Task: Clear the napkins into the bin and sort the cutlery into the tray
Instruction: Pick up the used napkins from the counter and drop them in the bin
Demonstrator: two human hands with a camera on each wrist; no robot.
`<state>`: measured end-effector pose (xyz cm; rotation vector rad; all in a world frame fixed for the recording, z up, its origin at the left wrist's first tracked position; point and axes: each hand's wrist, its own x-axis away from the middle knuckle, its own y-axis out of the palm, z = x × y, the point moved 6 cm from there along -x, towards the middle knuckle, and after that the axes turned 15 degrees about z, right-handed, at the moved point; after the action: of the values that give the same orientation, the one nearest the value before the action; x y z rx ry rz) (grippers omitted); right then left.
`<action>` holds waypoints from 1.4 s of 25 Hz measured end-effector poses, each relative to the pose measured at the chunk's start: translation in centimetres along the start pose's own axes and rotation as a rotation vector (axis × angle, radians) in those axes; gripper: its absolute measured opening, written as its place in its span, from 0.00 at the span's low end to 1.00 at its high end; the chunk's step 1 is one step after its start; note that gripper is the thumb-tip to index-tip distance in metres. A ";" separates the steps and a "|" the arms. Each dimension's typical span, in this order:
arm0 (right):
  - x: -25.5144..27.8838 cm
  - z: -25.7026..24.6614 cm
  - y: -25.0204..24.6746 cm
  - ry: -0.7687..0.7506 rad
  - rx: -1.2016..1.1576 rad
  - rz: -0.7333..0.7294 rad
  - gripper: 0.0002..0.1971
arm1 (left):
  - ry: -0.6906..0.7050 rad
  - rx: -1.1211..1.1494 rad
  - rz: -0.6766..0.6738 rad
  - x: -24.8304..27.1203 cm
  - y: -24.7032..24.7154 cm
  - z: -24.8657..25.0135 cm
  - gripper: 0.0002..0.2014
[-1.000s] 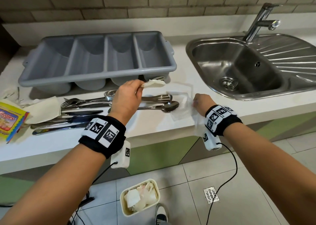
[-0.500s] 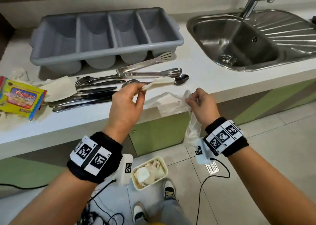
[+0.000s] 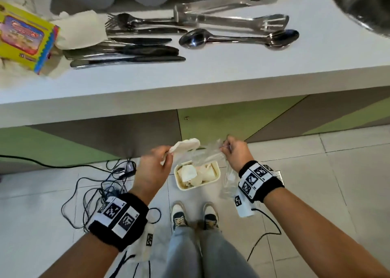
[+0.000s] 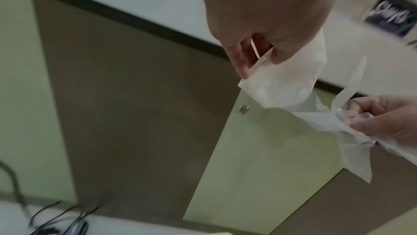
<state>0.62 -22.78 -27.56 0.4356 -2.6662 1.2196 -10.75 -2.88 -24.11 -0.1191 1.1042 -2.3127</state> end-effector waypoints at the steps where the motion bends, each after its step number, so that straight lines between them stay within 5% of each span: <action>1: -0.8 1.2 1.7 -0.014 0.023 -0.031 0.19 | -0.033 -0.031 -0.028 0.3 1.7 -1.8 0.07; 12: -7.7 18.7 22.1 0.040 0.117 -0.230 0.07 | -0.225 -0.095 -0.232 4.2 21.7 -16.0 0.09; 18: -10.2 23.5 29.8 0.031 0.182 -0.267 0.07 | -0.279 -0.083 -0.337 6.2 29.8 -22.0 0.12; 24: -12.2 25.4 33.9 -0.029 0.233 -0.293 0.08 | -0.235 -0.038 -0.450 7.5 35.1 -24.8 0.12; 31: -13.8 26.4 38.0 -0.170 0.304 -0.399 0.10 | -0.242 -0.169 -0.658 8.7 40.2 -28.3 0.23; 35: -14.6 27.1 37.9 -0.209 0.311 -0.373 0.08 | -0.153 -0.239 -0.955 10.7 43.4 -29.1 0.36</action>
<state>0.63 -17.08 -76.10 1.1064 -2.3936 1.5314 -9.00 -10.12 -76.96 -1.1042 1.4327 -2.8601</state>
